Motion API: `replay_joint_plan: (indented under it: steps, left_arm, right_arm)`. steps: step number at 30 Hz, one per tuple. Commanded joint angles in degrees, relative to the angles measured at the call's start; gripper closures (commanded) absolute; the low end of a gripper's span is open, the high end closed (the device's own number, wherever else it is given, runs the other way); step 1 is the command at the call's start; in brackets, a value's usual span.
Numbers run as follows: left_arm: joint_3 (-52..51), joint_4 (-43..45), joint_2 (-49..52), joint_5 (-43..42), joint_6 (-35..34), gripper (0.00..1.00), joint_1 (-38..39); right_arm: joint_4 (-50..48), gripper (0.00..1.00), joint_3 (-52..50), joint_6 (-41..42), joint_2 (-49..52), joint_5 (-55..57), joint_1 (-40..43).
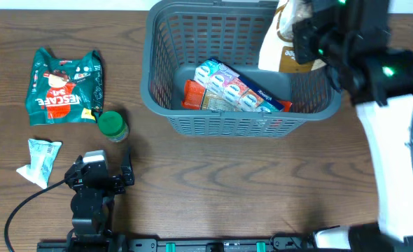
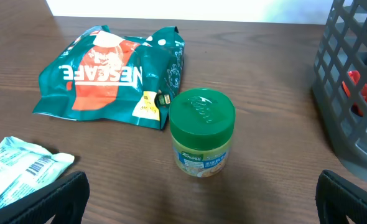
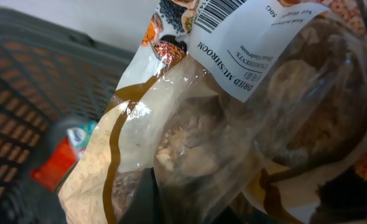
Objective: Pack container
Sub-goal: 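Lower the mushroom bag into the basket and open the right gripper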
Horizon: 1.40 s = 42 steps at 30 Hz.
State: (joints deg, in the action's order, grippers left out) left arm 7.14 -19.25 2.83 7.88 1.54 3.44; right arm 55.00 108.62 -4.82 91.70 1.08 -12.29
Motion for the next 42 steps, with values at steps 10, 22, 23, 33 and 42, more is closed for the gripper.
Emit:
replay_joint_plan:
  steps: [10,22,23,33,42]
  left_arm:
    - [-1.2,-0.3,-0.4,0.2,0.2,0.01,0.1]
    - [-1.2,-0.3,-0.4,0.2,0.2,0.02,0.1]
    - [-1.2,-0.3,-0.4,0.3,0.2,0.02,0.1]
    - [-1.2,-0.3,-0.4,0.2,0.2,0.01,0.1]
    - [-1.2,-0.3,-0.4,0.3,0.2,0.02,0.1]
  right_arm:
    - [1.9,0.99,0.5,6.0,7.7,2.1,-0.3]
    - [9.7,0.99,0.4,11.6,9.5,2.2,0.1]
    - [9.9,0.99,0.4,11.7,9.5,2.1,0.2]
    - [10.3,0.01,0.4,12.1,9.5,2.1,1.1]
    - [9.2,0.01,1.8,12.1,8.2,2.1,1.0]
